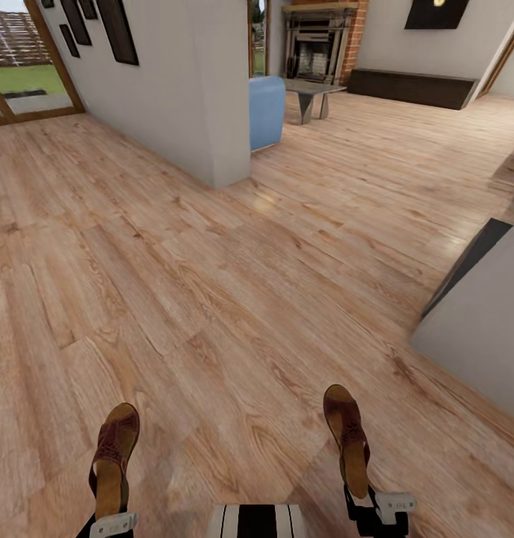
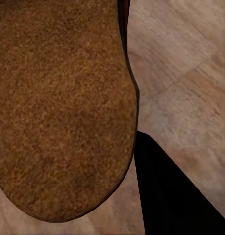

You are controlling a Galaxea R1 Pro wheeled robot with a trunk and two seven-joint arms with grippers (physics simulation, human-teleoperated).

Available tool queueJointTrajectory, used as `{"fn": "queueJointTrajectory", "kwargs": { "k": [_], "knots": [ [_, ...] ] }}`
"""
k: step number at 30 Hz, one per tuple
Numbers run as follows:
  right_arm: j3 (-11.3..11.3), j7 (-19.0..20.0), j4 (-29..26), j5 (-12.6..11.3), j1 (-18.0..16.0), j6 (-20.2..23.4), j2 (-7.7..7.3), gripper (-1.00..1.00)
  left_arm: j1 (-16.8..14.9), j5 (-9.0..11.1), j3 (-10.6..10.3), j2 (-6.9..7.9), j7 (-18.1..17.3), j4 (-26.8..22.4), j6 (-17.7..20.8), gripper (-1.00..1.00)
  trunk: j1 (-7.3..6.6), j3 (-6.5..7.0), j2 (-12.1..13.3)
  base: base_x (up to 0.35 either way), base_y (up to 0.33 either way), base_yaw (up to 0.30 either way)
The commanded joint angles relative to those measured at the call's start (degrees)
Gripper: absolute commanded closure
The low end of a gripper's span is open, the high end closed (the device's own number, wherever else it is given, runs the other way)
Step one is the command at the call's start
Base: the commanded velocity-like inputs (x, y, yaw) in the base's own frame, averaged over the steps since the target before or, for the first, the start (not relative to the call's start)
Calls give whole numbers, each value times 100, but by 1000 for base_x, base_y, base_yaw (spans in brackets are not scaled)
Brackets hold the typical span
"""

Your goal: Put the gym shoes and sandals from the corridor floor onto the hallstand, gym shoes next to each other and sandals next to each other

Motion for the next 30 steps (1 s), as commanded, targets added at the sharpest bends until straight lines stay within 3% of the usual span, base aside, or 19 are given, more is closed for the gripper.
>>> {"fn": "queueJointTrajectory", "kwargs": {
  "k": [1,10,24,30],
  "knots": [
    [-1,18,12,-11,-2,-10,17,100,-2,-70,-24,-25,-1,75,-17,100,-3,20,0,0,0,0],
    [-162,18,204,-13,-2,-9,-17,100,-2,-78,-32,-30,-11,97,-13,100,-27,247,12,0,0,-23],
    [-178,27,222,-4,-2,-9,-17,100,-2,-80,-35,-47,-31,97,-13,100,-63,675,31,0,0,-140],
    [-179,31,226,-4,-2,-9,-12,100,-2,-76,-33,-48,-28,97,-15,100,-194,835,272,0,0,-158]
  ]
}}
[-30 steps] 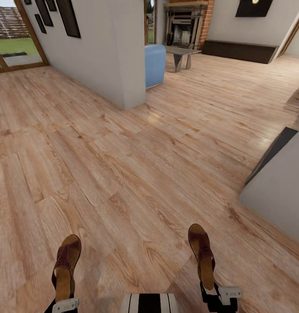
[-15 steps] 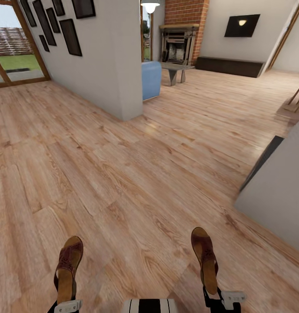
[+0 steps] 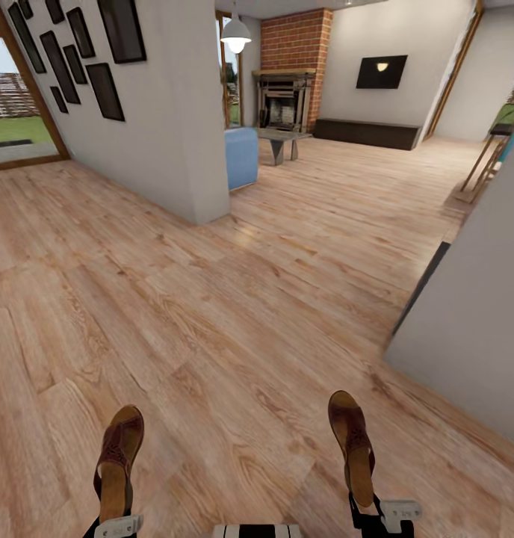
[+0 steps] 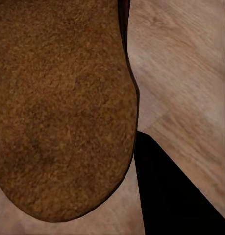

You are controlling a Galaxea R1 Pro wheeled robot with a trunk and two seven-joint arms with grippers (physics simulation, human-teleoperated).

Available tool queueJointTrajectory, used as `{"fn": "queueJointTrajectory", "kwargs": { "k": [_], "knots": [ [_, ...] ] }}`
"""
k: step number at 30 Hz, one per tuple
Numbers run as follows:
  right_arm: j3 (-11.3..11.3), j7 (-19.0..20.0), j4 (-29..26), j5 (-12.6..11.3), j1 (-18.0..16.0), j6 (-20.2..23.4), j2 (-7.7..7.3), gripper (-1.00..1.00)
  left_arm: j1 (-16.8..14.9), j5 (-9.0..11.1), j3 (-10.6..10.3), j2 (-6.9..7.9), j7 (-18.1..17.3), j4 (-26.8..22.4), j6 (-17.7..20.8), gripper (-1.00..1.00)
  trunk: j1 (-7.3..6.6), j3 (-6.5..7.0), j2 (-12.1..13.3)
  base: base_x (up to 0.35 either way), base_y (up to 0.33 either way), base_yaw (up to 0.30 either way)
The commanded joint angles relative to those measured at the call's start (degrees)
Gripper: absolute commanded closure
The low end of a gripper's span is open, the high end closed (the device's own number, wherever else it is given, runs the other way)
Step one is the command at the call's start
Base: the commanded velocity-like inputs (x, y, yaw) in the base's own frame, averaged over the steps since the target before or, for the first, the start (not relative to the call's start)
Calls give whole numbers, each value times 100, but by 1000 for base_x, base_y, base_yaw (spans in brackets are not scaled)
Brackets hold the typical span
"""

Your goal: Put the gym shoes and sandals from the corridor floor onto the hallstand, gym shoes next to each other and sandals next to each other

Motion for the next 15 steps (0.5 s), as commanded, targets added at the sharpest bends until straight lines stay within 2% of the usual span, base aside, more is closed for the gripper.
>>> {"fn": "queueJointTrajectory", "kwargs": {
  "k": [1,9,15],
  "knots": [
    [-12,19,5,-12,-3,-12,1,100,-2,-36,18,-1,-11,2,-17,100,-24,23,40,0,0,-158],
    [-12,41,6,-4,-3,-11,5,100,1,13,23,14,-20,2,-21,100,-199,229,361,0,0,-192],
    [-12,13,6,-11,-3,-12,13,100,0,29,43,15,-8,2,-21,100,-331,344,602,0,0,-54]
  ]
}}
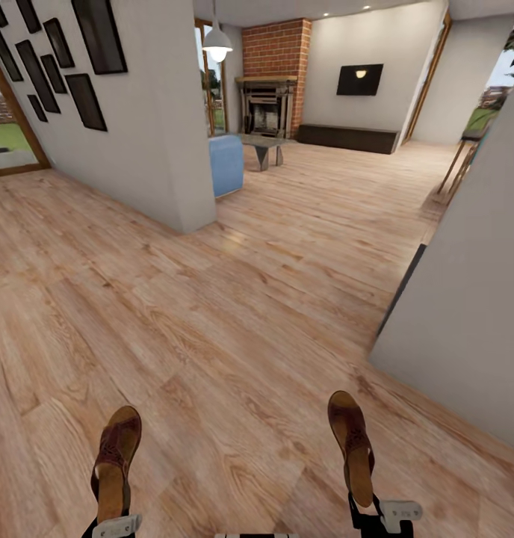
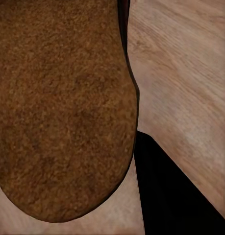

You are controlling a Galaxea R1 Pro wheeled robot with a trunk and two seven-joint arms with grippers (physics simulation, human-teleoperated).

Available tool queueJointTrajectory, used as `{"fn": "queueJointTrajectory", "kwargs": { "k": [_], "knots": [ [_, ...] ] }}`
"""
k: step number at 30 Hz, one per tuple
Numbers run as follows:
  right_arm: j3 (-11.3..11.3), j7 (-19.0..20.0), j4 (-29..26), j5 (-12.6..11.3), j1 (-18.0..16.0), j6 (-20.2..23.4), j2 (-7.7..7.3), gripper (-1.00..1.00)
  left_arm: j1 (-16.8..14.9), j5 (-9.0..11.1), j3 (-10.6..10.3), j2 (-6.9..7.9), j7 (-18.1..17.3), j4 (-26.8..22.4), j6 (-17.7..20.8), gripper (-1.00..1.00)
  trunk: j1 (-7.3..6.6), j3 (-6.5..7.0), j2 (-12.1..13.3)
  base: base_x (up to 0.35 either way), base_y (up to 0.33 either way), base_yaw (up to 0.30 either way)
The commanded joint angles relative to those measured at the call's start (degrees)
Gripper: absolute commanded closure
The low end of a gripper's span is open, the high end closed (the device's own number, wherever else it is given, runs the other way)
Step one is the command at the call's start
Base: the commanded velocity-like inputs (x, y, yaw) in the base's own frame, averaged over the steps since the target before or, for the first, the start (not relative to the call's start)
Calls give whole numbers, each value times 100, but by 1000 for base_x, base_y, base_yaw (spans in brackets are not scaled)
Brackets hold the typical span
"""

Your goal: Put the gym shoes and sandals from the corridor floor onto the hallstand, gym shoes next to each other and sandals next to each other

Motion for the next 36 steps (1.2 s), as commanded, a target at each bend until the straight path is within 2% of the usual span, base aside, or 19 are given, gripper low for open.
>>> {"fn": "queueJointTrajectory", "kwargs": {
  "k": [1,12,22,36],
  "knots": [
    [-13,17,4,-13,-2,-12,4,100,-3,-39,17,-3,-6,3,-12,100,-24,15,40,0,0,-119],
    [-23,15,184,-28,-2,-12,-9,100,-3,-37,27,-11,-14,1,-7,100,-265,213,481,0,0,-257],
    [-22,10,251,-23,-2,-338,-13,100,-2,-58,10,-21,-27,2,-14,100,-265,242,481,0,0,-292],
    [-22,9,259,-26,-2,-371,-2,100,4,-91,0,-37,-28,13,-14,100,-265,297,481,0,0,-290]
  ]
}}
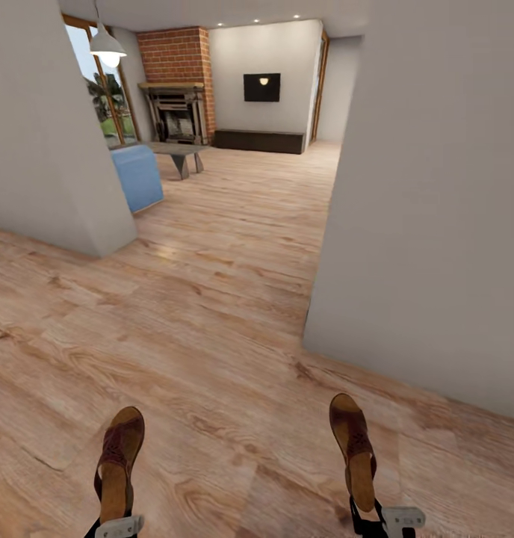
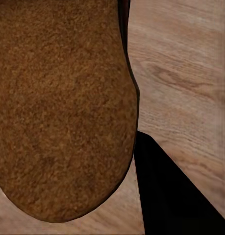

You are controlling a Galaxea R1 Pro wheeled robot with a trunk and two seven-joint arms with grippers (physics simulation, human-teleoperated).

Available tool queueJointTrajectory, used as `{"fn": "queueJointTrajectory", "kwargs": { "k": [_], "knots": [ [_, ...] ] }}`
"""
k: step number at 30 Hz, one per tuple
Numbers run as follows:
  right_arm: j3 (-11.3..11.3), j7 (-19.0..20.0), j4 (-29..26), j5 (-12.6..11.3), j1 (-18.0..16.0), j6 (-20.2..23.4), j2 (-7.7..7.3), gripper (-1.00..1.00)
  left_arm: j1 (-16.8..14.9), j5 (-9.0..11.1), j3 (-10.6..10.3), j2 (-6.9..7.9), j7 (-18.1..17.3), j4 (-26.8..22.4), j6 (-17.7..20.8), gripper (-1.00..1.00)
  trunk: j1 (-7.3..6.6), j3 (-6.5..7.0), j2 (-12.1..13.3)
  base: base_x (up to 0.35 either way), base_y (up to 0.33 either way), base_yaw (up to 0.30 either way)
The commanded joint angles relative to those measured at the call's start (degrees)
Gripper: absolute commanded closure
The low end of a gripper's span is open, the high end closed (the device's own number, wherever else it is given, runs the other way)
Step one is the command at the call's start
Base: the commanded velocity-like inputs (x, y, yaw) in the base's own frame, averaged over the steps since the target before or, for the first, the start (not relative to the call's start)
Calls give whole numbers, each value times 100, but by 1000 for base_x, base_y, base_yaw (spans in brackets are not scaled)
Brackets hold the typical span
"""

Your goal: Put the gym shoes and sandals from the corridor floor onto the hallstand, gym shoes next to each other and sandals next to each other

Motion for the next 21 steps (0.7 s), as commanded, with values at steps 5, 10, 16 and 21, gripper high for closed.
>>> {"fn": "queueJointTrajectory", "kwargs": {
  "k": [5,10,16,21],
  "knots": [
    [-11,17,8,-10,-4,-6,10,100,-2,-47,19,3,-9,83,-14,100,-1,2,-1,0,0,-293],
    [-14,17,96,-18,-4,-10,12,100,-2,-49,19,2,-9,121,-30,100,-1,2,-1,-170,-118,-299],
    [-18,17,101,-18,-4,-14,8,100,-3,-29,19,6,-9,122,-29,100,-1,2,-1,-273,-145,-300],
    [-14,17,101,-18,-4,-14,14,100,-3,-25,19,6,-7,122,-29,100,-1,2,-1,-267,-170,-300]
  ]
}}
